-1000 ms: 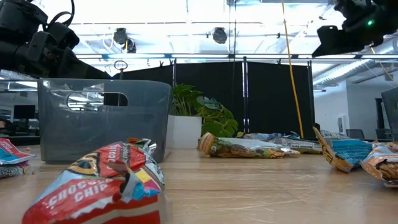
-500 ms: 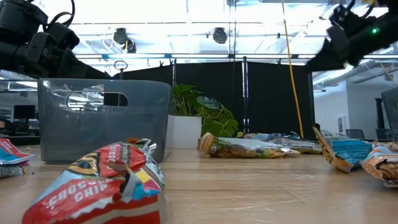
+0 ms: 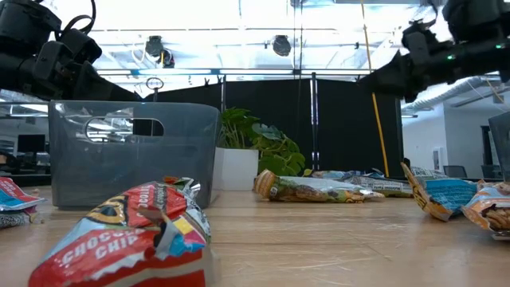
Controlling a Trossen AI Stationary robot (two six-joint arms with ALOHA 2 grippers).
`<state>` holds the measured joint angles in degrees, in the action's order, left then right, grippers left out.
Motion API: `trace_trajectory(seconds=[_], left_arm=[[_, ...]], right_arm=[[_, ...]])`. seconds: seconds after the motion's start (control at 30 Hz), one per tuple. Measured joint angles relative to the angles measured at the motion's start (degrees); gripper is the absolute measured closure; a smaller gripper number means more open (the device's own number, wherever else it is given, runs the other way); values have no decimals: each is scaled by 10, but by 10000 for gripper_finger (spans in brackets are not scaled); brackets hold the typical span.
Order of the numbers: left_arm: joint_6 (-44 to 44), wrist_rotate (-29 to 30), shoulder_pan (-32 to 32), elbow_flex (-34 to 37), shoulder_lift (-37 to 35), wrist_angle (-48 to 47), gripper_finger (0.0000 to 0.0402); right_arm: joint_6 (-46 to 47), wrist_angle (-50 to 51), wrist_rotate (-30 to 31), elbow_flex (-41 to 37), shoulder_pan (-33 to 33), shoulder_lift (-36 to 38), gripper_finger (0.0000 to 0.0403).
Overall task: Pick and place Granola Bars by type
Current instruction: Put the bottom blue granola bar into the bottom right black bin
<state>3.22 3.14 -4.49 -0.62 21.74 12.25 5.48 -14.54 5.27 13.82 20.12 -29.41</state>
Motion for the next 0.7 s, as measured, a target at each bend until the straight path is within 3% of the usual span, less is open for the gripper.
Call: trace_trajectory(seconds=[0.1, 0.23, 0.47, 0.7], left_arm=[[0, 0, 0, 0, 0, 0, 284], [0, 0, 0, 0, 0, 0, 284], [0, 0, 0, 0, 0, -1, 284], [3, 0, 0, 0, 0, -2, 284]], right_arm=[[-5, 79, -51, 49, 68, -29, 250], [-49, 208, -69, 133, 111, -104, 250], [-99, 378, -71, 251, 103, -282, 250], [-159, 458, -53, 326, 84, -424, 250]])
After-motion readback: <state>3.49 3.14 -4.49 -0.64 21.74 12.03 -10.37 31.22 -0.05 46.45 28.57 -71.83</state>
